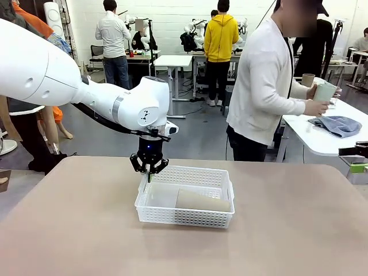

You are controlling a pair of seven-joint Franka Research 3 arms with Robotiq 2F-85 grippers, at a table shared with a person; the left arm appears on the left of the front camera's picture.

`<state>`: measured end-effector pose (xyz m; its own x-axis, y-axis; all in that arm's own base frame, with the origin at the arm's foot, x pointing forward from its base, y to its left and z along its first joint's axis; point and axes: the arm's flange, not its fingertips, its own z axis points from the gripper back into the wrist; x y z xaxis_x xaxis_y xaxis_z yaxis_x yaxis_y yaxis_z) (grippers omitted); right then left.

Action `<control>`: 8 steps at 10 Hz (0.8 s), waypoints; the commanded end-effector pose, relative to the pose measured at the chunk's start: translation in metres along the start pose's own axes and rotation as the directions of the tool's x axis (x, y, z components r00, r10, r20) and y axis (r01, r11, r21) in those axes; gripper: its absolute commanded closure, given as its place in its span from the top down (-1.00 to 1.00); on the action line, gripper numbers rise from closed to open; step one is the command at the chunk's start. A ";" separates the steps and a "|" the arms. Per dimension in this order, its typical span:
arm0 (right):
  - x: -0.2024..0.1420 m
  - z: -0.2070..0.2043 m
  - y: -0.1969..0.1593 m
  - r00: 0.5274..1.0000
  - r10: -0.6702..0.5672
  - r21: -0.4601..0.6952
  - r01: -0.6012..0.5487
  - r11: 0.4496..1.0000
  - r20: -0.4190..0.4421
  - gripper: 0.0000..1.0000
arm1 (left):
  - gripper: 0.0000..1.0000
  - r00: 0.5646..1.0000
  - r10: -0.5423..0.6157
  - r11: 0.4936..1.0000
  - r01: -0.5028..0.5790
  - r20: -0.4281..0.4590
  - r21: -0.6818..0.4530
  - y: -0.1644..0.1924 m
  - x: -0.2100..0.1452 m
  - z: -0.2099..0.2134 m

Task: Clean and organize the cups into the basket.
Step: Pick up the Organizing basket and move it to the center of the table, then pick up the Reusable plastic cup from the right side of the table and place it inside the Organizing basket, then pick up the Reusable plastic cup from the right side of the table and stack it inside the Organizing basket in the center of the table.

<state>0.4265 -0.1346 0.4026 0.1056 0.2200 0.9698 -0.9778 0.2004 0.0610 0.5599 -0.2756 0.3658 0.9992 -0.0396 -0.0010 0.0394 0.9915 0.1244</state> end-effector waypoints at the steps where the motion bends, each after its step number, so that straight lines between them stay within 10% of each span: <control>1: -0.001 0.002 0.001 1.000 -0.003 0.004 0.003 1.000 0.009 1.00 | -1.00 1.000 -0.004 1.000 0.003 0.006 0.011 0.001 0.000 0.000; 8: -0.001 0.002 0.001 1.000 -0.003 0.004 0.003 1.000 0.009 1.00 | -1.00 1.000 -0.004 1.000 0.003 0.006 0.011 0.001 0.000 0.000</control>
<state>0.4262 -0.1353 0.4025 0.1063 0.2194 0.9698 -0.9775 0.2017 0.0615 0.5599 -0.2756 0.3658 0.9992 -0.0396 -0.0010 0.0394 0.9915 0.1244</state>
